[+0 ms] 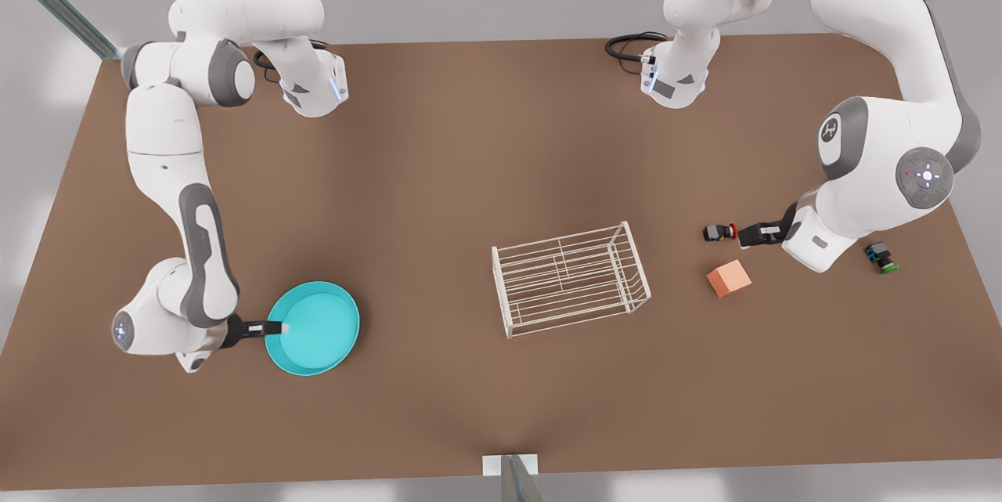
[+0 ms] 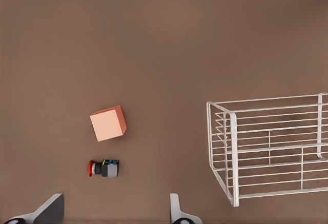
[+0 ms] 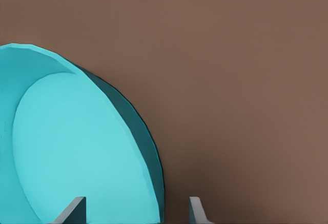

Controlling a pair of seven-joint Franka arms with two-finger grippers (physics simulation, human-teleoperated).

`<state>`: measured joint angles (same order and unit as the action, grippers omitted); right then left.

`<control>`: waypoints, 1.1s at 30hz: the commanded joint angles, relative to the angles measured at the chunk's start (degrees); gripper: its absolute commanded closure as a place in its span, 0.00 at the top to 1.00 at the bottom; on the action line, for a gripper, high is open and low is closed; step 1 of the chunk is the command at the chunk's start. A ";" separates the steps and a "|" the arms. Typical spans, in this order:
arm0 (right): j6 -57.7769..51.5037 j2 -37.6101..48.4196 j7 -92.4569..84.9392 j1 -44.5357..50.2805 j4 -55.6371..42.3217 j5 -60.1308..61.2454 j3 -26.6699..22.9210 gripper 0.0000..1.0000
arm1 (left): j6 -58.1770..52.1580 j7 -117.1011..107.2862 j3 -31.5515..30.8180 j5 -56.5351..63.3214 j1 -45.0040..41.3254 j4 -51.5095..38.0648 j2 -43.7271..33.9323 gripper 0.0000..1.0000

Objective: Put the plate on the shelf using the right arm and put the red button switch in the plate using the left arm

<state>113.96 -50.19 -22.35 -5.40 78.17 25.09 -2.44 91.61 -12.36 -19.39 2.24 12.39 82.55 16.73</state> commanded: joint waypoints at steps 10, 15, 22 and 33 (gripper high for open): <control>0.12 0.62 -3.75 5.23 -0.12 -0.48 -7.31 0.76 | -0.20 -0.30 0.14 0.74 1.67 -0.11 -0.11 1.00; 1.09 -0.97 -3.75 5.31 -0.21 -0.83 -7.31 0.68 | -0.20 -0.65 0.05 1.54 1.41 -0.02 -0.03 1.00; 1.09 -1.05 -3.22 5.93 -0.39 -0.83 -7.14 0.51 | -0.20 -0.65 0.05 1.54 1.41 0.33 -0.11 1.00; 1.35 -1.23 -3.75 5.84 -1.00 -0.92 -7.22 0.26 | -0.20 -0.65 0.05 1.62 1.50 0.33 -0.11 1.00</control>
<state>115.38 -51.48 -25.38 0.41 77.38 24.27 -9.66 91.44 -12.87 -19.30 3.79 13.84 82.91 16.71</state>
